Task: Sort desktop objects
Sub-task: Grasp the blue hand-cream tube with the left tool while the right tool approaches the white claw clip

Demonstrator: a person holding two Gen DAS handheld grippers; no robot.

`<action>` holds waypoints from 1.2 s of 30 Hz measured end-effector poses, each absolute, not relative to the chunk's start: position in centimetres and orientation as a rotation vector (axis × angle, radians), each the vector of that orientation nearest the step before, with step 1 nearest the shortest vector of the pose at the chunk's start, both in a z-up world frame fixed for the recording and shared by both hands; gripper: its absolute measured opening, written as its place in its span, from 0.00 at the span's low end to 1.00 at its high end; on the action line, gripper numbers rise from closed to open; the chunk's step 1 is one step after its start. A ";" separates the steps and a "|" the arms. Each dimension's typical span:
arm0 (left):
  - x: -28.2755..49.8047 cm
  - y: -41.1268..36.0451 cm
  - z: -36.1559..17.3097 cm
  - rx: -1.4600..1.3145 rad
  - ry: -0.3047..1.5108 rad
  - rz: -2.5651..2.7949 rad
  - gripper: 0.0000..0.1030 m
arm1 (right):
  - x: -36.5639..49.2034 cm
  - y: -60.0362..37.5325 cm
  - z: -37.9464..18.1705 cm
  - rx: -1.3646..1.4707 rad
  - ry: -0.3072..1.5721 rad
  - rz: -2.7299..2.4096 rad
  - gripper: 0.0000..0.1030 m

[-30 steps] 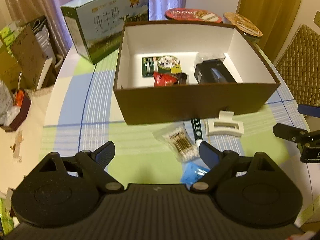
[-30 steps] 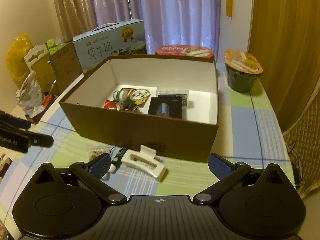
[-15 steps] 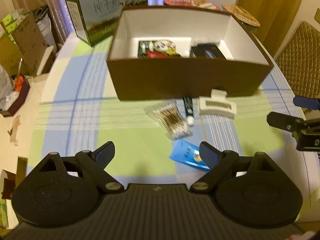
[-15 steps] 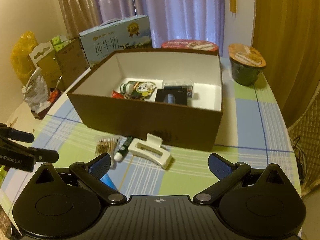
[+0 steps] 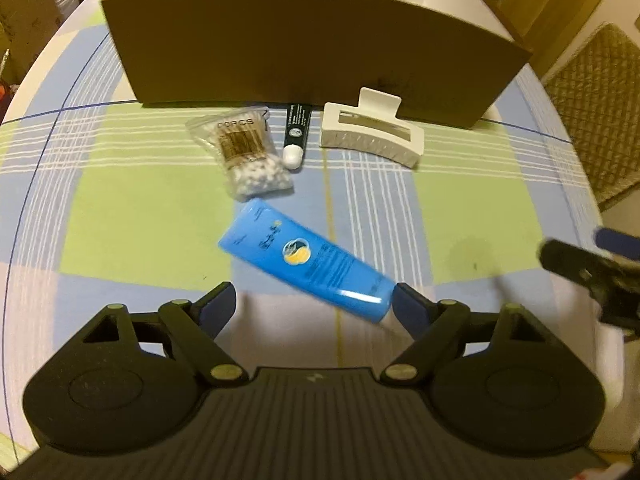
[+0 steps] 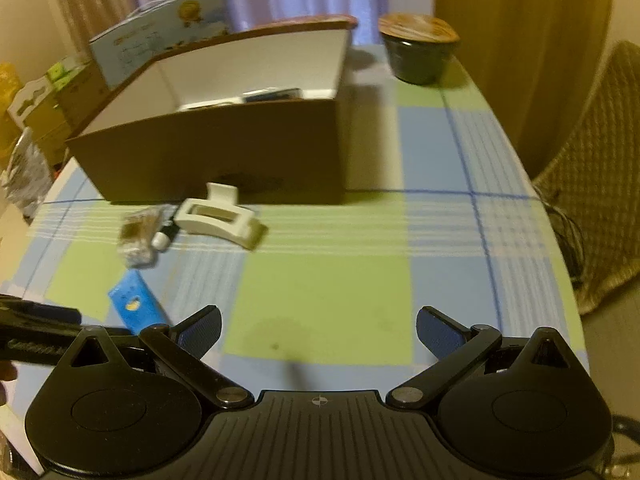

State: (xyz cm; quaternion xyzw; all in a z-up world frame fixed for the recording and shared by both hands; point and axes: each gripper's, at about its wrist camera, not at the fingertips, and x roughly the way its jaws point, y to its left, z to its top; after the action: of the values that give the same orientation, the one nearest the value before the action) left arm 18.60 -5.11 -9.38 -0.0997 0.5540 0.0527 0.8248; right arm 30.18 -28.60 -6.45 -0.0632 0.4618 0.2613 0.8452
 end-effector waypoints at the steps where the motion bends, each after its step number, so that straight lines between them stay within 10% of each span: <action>1: 19.0 -5.3 -9.7 -0.213 1.173 0.115 0.79 | 30.2 -29.0 -6.5 -0.130 0.978 0.547 0.98; 6: 20.3 -6.2 -11.2 -0.194 1.181 0.146 0.74 | 30.2 -30.3 -7.2 -0.123 1.002 0.531 0.98; 16: 15.8 -2.0 -11.7 -0.178 1.128 0.130 0.30 | 30.6 -29.3 -8.7 -0.115 1.048 0.570 0.98; 36: 16.5 13.2 -11.5 -0.302 1.057 0.365 0.29 | 32.9 -19.0 -9.4 -0.248 0.865 0.845 0.97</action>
State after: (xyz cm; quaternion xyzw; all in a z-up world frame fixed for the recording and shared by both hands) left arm 16.53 13.20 -11.53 -0.1425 0.4995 0.1722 0.8370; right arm 32.87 -18.99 -9.38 -0.1165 0.4054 0.3962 0.8155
